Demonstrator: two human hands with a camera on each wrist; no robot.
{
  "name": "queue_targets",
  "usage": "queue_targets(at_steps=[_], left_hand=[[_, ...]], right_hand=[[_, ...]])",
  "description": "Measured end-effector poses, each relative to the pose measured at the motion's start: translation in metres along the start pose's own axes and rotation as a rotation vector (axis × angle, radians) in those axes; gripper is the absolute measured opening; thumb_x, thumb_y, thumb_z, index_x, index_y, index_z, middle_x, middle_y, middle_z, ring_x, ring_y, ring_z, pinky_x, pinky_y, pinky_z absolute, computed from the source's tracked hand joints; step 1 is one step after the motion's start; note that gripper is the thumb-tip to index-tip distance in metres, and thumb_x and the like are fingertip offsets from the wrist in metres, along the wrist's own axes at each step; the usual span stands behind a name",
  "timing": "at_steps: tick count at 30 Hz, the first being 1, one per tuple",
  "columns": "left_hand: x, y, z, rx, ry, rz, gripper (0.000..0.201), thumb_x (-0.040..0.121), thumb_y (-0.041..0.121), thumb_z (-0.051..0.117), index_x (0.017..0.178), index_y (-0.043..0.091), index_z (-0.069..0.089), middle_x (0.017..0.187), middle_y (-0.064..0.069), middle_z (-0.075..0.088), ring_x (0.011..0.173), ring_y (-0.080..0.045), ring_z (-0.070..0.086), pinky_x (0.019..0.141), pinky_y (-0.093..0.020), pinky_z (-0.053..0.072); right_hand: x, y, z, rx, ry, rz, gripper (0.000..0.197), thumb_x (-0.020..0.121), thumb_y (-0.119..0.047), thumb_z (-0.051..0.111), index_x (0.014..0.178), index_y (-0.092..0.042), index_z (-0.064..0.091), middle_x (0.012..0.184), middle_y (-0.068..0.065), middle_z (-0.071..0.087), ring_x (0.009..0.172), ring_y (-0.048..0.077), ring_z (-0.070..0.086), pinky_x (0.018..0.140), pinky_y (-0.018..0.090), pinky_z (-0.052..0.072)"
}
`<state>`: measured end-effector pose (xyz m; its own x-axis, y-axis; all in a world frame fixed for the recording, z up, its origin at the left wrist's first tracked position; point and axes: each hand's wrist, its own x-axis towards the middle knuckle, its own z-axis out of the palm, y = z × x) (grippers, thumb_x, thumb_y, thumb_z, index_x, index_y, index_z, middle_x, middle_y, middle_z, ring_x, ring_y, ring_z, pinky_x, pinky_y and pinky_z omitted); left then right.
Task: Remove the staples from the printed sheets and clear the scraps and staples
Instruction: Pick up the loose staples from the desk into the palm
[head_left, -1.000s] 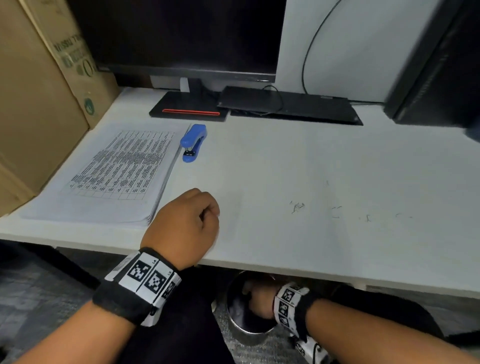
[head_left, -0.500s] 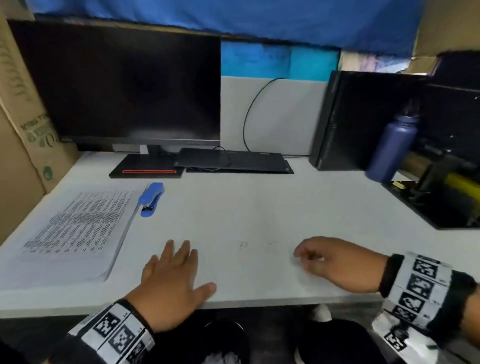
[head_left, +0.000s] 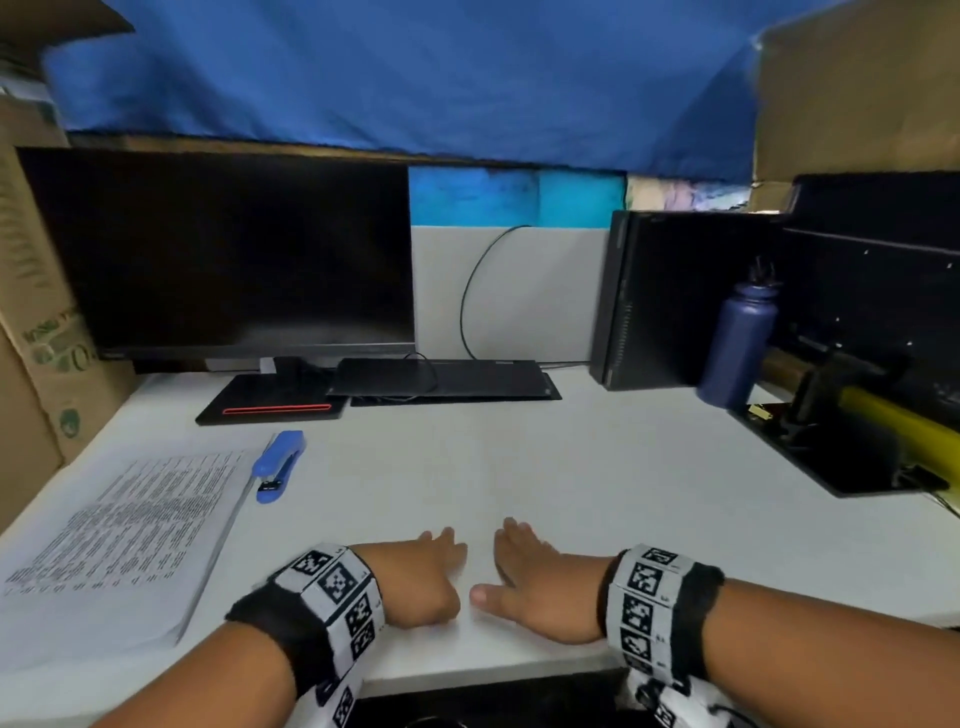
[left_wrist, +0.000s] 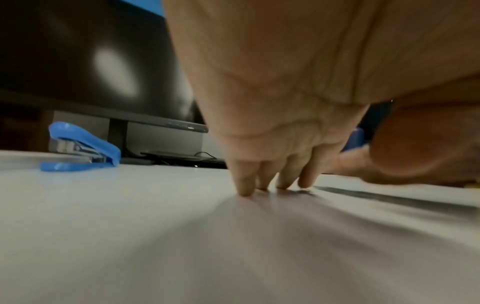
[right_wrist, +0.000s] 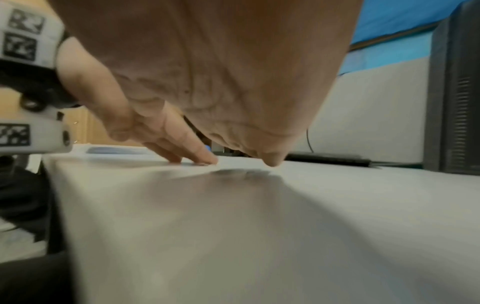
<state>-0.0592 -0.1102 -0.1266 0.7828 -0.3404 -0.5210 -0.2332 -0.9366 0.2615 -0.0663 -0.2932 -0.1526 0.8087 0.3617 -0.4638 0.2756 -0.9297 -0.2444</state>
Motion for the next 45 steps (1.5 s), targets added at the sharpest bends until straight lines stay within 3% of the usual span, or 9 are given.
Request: queue_targets(at_steps=[3, 8, 11, 16, 20, 24, 32, 39, 45], left_hand=[[-0.006, -0.019, -0.010, -0.126, 0.096, 0.039, 0.066, 0.088, 0.013, 0.048, 0.151, 0.028, 0.032, 0.155, 0.006, 0.035, 0.139, -0.017, 0.040, 0.111, -0.028, 0.036], [-0.004, -0.044, -0.020, -0.254, 0.136, 0.041, 0.065, 0.088, 0.005, 0.051, 0.148, 0.027, 0.038, 0.149, 0.010, 0.045, 0.134, -0.005, 0.042, 0.108, -0.018, 0.031], [0.000, -0.042, -0.017, -0.163, 0.159, 0.040, 0.063, 0.086, 0.009, 0.051, 0.145, 0.028, 0.041, 0.148, 0.008, 0.041, 0.133, -0.011, 0.043, 0.111, -0.026, 0.035], [0.002, -0.038, -0.010, -0.047, 0.109, 0.040, 0.071, 0.087, 0.018, 0.052, 0.152, 0.029, 0.025, 0.157, 0.010, 0.020, 0.141, -0.016, 0.031, 0.115, -0.035, 0.033], [0.003, -0.039, -0.010, -0.050, 0.085, 0.049, 0.064, 0.083, 0.020, 0.055, 0.144, 0.024, 0.034, 0.152, 0.008, 0.025, 0.134, -0.018, 0.038, 0.110, -0.040, 0.038], [0.005, -0.038, -0.007, -0.034, 0.091, 0.040, 0.064, 0.085, 0.017, 0.054, 0.145, 0.020, 0.033, 0.153, 0.005, 0.023, 0.137, -0.020, 0.034, 0.111, -0.041, 0.038], [0.013, -0.035, -0.002, -0.047, 0.152, 0.037, 0.069, 0.088, 0.016, 0.054, 0.152, 0.024, 0.030, 0.154, 0.009, 0.021, 0.143, -0.013, 0.027, 0.118, -0.032, 0.028], [0.014, -0.040, -0.003, -0.038, 0.168, 0.037, 0.059, 0.088, 0.022, 0.053, 0.146, 0.025, 0.041, 0.149, 0.008, 0.027, 0.136, -0.017, 0.037, 0.113, -0.037, 0.036], [0.018, -0.042, -0.007, -0.063, 0.196, 0.041, 0.057, 0.088, 0.024, 0.054, 0.144, 0.030, 0.043, 0.145, 0.005, 0.031, 0.125, -0.018, 0.048, 0.105, -0.030, 0.040]], right_hand=[[0.014, 0.006, -0.026, 0.082, 0.060, -0.026, 0.084, 0.099, -0.056, 0.029, 0.153, -0.011, -0.016, 0.160, 0.004, -0.025, 0.149, 0.018, -0.017, 0.122, 0.038, 0.001], [0.053, 0.025, -0.044, -0.073, 0.042, 0.177, 0.089, 0.088, -0.064, 0.034, 0.153, -0.008, 0.012, 0.164, 0.012, -0.007, 0.151, 0.027, 0.001, 0.119, 0.048, 0.016], [0.050, 0.012, -0.031, -0.144, -0.006, 0.096, 0.099, 0.084, -0.078, 0.024, 0.155, -0.013, 0.001, 0.163, 0.004, -0.015, 0.151, 0.027, -0.002, 0.121, 0.047, 0.010], [0.023, -0.015, -0.023, -0.093, -0.086, -0.172, 0.080, 0.098, -0.062, 0.015, 0.155, -0.010, -0.005, 0.163, 0.004, -0.015, 0.150, 0.014, -0.010, 0.123, 0.038, 0.003], [0.025, 0.010, -0.033, -0.137, 0.070, 0.057, 0.097, 0.087, -0.077, 0.016, 0.153, -0.004, 0.009, 0.163, 0.011, -0.012, 0.151, 0.022, -0.006, 0.121, 0.048, 0.012], [0.006, 0.026, -0.018, -0.306, -0.005, 0.261, 0.127, 0.067, -0.095, 0.015, 0.153, -0.005, -0.010, 0.161, 0.013, -0.018, 0.151, 0.028, -0.006, 0.121, 0.050, 0.009], [-0.001, -0.010, 0.004, -0.322, -0.046, 0.059, 0.126, 0.066, -0.096, 0.016, 0.150, -0.012, -0.024, 0.156, 0.005, -0.034, 0.147, 0.020, -0.025, 0.122, 0.046, -0.005], [-0.008, -0.001, -0.004, -0.420, -0.042, 0.200, 0.139, 0.052, -0.102, 0.009, 0.150, -0.009, -0.022, 0.158, 0.008, -0.029, 0.149, 0.024, -0.020, 0.120, 0.053, -0.005], [0.015, -0.033, 0.005, -0.362, -0.014, 0.064, 0.143, 0.046, -0.105, 0.010, 0.150, -0.012, -0.024, 0.157, 0.007, -0.031, 0.147, 0.022, -0.024, 0.120, 0.048, -0.008]])
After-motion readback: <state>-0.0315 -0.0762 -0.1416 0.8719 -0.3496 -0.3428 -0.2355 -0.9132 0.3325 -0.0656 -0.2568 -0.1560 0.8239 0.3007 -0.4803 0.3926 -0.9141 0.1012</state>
